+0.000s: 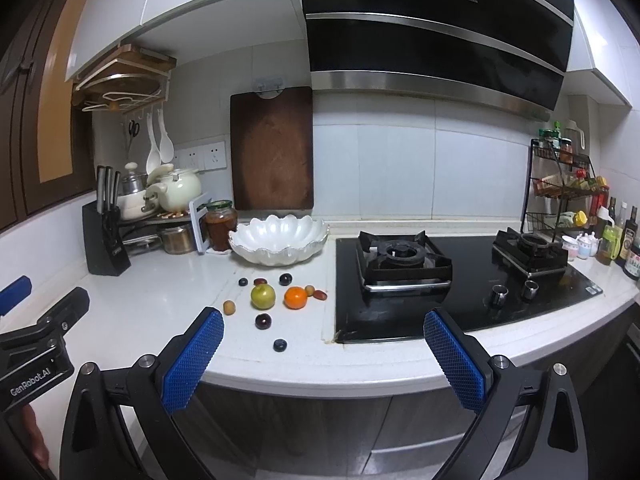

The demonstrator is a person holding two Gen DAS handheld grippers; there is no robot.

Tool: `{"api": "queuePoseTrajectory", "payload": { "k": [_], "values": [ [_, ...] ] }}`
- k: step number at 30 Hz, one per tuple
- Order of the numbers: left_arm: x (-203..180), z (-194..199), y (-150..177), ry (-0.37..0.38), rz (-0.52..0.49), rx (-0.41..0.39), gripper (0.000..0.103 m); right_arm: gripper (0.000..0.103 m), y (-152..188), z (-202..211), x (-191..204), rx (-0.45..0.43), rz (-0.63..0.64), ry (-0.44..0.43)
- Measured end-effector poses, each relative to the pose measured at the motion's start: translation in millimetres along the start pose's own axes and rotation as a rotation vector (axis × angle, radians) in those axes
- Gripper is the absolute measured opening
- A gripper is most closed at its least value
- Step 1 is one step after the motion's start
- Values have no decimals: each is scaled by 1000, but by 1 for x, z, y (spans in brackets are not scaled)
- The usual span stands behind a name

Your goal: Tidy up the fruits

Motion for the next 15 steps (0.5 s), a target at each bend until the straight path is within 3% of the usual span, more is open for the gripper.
{"api": "queuePoseTrajectory", "payload": {
  "k": [15],
  "values": [
    [2,5,-2,-13,4,-7,103,102,-5,0,-2,-5,4,-15]
  ]
}}
Point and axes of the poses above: each gripper's, at about its wrist camera, not at the fingertips, and z roughly against the way its jaws point, x to its left, y to its underside, the point moved 2 cm from there along -z, roughly the way its jaws point, and after that the axes turned 2 degrees about -z, right-handed, at the moved point
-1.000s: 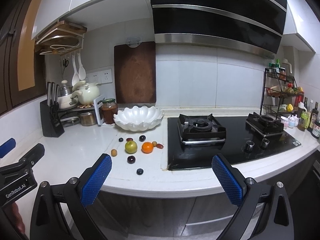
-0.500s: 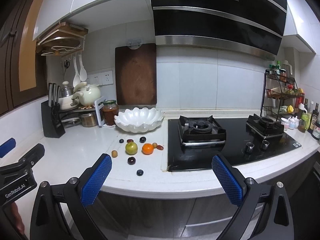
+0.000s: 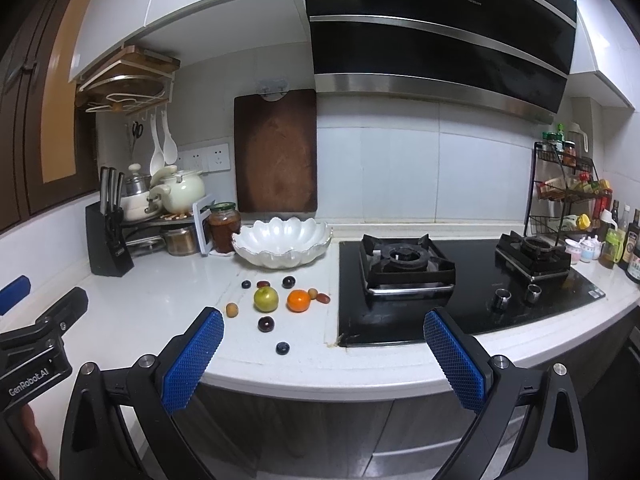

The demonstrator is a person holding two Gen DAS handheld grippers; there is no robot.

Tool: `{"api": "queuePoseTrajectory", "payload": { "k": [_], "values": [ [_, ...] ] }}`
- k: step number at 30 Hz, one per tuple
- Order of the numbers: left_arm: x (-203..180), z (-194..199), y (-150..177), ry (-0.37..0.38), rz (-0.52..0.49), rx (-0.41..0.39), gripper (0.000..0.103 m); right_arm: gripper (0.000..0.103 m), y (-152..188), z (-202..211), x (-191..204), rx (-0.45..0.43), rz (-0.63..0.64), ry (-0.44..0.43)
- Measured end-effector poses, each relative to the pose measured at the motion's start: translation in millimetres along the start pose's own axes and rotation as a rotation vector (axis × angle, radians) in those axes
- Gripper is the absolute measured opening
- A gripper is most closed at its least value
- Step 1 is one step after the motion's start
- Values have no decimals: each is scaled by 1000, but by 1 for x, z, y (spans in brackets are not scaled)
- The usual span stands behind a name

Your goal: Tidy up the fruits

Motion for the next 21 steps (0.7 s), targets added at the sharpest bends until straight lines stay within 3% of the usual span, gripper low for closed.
{"api": "queuePoseTrajectory", "payload": {
  "k": [21],
  "values": [
    [0,-12,0,12,-5,28,103,102,2,-12,3,23,5,7]
  ]
}}
Point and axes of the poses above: each gripper's, at about its wrist camera, not at the fingertips, and z roughly against the way its jaws point, x to its left, y to its underside, the point moved 2 cm from there along -z, roughly the way its jaws point, and after that the axes turned 2 degrees about -z, right-handed, at the moved point
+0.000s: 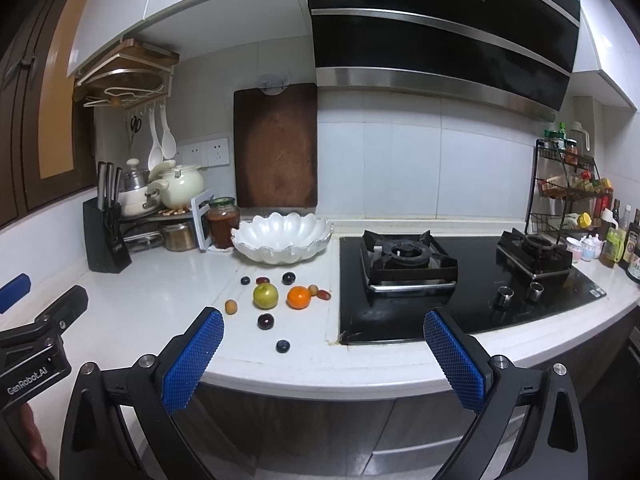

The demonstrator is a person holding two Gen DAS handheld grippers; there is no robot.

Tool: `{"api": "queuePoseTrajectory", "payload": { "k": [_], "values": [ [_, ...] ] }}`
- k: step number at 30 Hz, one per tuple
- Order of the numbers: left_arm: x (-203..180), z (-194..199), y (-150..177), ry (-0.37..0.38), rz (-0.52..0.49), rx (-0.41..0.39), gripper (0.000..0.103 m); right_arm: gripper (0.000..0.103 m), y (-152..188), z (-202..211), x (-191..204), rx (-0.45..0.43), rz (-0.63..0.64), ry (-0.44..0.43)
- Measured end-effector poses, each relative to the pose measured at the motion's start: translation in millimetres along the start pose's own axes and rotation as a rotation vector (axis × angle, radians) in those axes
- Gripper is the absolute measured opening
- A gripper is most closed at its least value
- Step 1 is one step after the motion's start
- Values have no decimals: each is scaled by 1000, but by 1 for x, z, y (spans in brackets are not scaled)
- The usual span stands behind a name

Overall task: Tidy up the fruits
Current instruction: 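Grasp the small brown round fruit with the left tool while the right tool grasps a blueberry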

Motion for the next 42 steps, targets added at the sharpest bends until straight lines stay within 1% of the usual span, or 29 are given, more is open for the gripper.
{"api": "queuePoseTrajectory", "payload": {
  "k": [5,9,10,12,13,15,17,22,24,26,30,34,39,42],
  "values": [
    [-1,-19,1,14,-4,31,103,101,8,-18,4,42,4,4],
    [-3,-35,1,17,-19,45,103,97,15,-35,6,80,-2,-1],
    [-4,-40,1,27,-23,51,103,96,16,-42,6,92,-4,-3],
    [-5,-51,1,37,-33,65,100,93,19,-52,8,109,-9,-8],
    [-6,-57,1,44,-39,73,96,91,20,-58,9,122,-10,-10],
    [-9,-71,1,54,-53,92,95,89,23,-70,12,146,-12,-20],
    [-11,-84,2,62,-64,106,90,88,26,-84,16,169,-11,-26],
    [-16,-117,3,79,-103,133,83,83,31,-112,22,202,-3,-25],
    [-18,-131,4,92,-113,147,83,82,33,-123,25,217,-2,-26],
    [-19,-142,5,103,-121,156,80,78,37,-136,29,235,-3,-31],
    [-23,-170,9,127,-157,174,78,71,46,-160,35,274,-3,-34],
    [-30,-199,16,150,-205,204,74,66,55,-185,40,317,-2,-26],
    [-36,-232,25,186,-227,248,70,59,69,-215,44,380,-9,-28],
    [-39,-252,31,203,-242,275,65,54,77,-230,47,416,-11,-27]
  ]
}}
Point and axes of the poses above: each gripper's, at about its wrist camera, not at the fingertips, and z roughly against the way its jaws point, x to its left, y to its underside, the point moved 2 cm from there along -z, roughly the way its jaws point, and after that the axes turned 2 degrees about -z, right-handed, at the moved point
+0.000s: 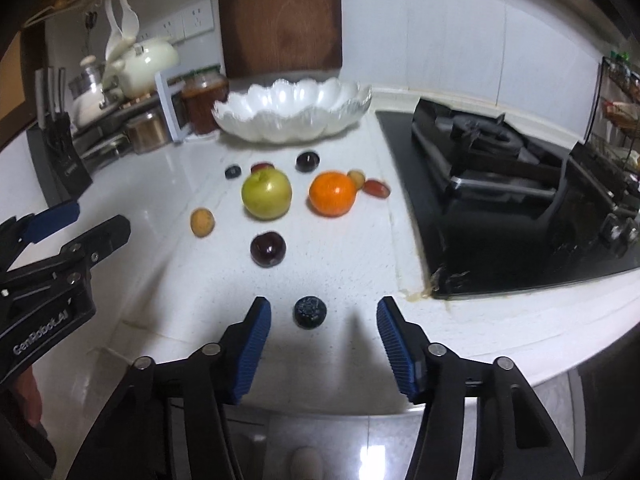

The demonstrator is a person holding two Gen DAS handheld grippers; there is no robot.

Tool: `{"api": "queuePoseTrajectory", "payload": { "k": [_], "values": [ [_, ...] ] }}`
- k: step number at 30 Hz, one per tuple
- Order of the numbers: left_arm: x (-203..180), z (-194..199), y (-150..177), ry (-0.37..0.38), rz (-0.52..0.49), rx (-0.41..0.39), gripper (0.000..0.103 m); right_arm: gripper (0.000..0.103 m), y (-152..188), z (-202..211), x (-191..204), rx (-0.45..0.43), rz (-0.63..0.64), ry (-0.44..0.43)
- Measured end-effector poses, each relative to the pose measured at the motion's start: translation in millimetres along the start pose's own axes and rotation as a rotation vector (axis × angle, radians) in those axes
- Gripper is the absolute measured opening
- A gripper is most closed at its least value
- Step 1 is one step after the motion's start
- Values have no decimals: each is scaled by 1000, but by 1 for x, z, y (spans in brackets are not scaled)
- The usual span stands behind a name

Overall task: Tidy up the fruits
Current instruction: 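Grasp the small brown round fruit with the left tool while the right tool grasps a blueberry, then lift and carry both held fruits over the white scalloped bowl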

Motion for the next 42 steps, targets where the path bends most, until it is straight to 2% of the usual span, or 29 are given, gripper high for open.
{"api": "queuePoseTrajectory", "payload": {
  "k": [9,17,21,28,34,42],
  "values": [
    [-8,-49,-7,61,-7,37,57,41,2,-32,-1,69,0,-1],
    [-14,-80,-11,89,9,88,47,33,-3,-41,2,75,11,-2],
    [-16,-92,-11,99,24,120,40,24,-4,-42,6,72,35,-5],
    [-18,-101,-7,132,46,147,27,23,-6,-43,6,80,31,-14],
    [-15,-99,-8,143,62,145,27,23,-7,-44,4,82,17,-10],
    [-14,-87,-17,119,66,134,26,23,-23,-37,-3,15,17,-16]
  ]
}}
Point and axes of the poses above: each gripper's, at about its wrist camera, not at the fingertips, and z roughly against the way its jaws point, x to its left, y to its underside, the point moved 2 cm from there along -z, roughly the way its jaws point, and after that the axes turned 2 degrees about -z, right-handed, at the moved point
